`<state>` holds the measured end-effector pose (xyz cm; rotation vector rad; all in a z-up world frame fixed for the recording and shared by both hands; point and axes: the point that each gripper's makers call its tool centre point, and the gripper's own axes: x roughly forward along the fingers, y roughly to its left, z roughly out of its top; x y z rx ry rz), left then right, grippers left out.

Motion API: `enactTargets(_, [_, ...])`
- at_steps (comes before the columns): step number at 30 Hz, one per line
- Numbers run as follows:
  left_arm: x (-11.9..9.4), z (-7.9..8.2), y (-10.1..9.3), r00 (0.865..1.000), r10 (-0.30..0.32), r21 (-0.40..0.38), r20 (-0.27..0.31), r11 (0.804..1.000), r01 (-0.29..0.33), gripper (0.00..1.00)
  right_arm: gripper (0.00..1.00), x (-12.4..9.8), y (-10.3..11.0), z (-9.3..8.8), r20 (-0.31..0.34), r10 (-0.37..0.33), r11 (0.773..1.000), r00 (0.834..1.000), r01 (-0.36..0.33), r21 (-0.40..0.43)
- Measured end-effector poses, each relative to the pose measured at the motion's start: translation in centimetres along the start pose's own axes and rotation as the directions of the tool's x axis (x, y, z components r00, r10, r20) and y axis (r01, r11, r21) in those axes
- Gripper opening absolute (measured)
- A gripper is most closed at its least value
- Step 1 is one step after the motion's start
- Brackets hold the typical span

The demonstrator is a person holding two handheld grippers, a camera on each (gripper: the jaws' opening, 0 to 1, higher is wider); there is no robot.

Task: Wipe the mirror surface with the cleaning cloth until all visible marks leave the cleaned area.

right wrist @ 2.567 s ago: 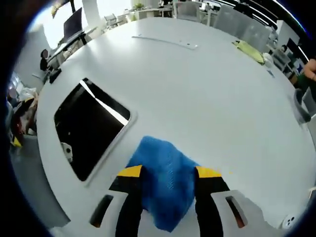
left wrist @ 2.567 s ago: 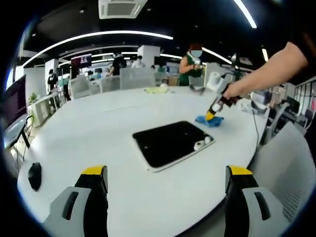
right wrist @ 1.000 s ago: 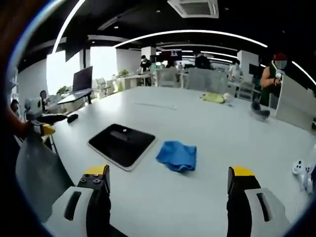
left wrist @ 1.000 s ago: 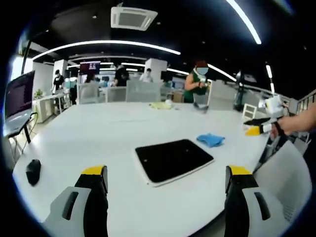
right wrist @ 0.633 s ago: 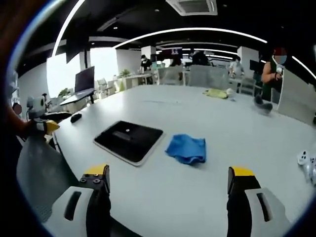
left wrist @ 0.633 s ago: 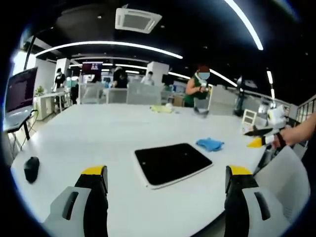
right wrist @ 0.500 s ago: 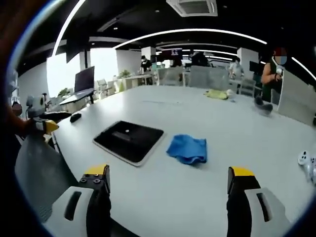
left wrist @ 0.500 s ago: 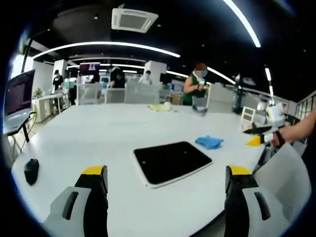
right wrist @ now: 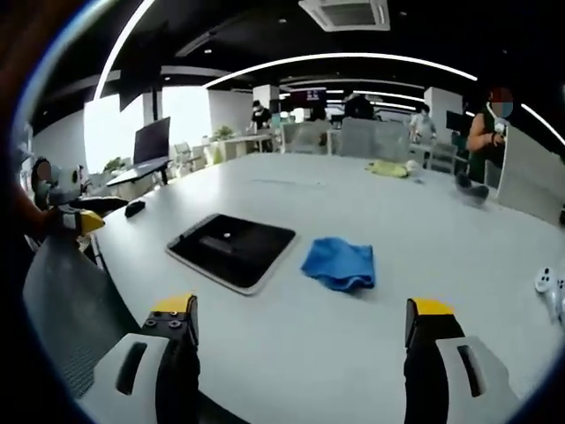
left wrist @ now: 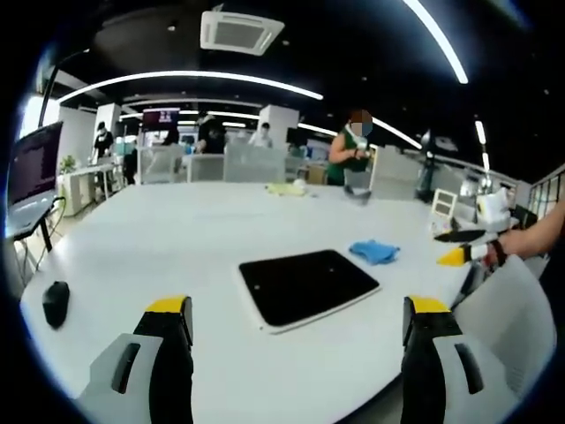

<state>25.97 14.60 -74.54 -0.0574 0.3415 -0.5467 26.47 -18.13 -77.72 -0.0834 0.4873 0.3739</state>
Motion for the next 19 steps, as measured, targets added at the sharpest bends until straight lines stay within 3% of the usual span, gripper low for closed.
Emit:
enactTargets(9, [0.0,-0.3,0.1,1.000,0.003,0.005,-0.011,1.000,-0.003,0.99,1.00,0.0,0.1,-0.4,-0.015,-0.004,0.999,1.000,0.004,-0.037])
enactTargets(12, [0.1,-0.8,0.2,0.999,0.010,0.006,-0.039,1.000,-0.009,0.99,1.00,-0.1,0.2,-0.4,-0.023,-0.009,0.998,1.000,0.008,-0.058])
enactTargets(14, [0.1,-1.6,0.3,0.996,0.014,0.009,-0.088,1.000,-0.013,0.99,1.00,0.0,0.4,-1.0,-0.061,-0.001,0.999,0.998,-0.002,-0.053])
enactTargets(19, [0.1,-2.1,-0.1,0.994,-0.010,0.001,-0.106,1.000,0.010,0.99,1.00,0.0,0.4,-1.3,-0.074,-0.002,0.999,0.997,-0.002,-0.054])
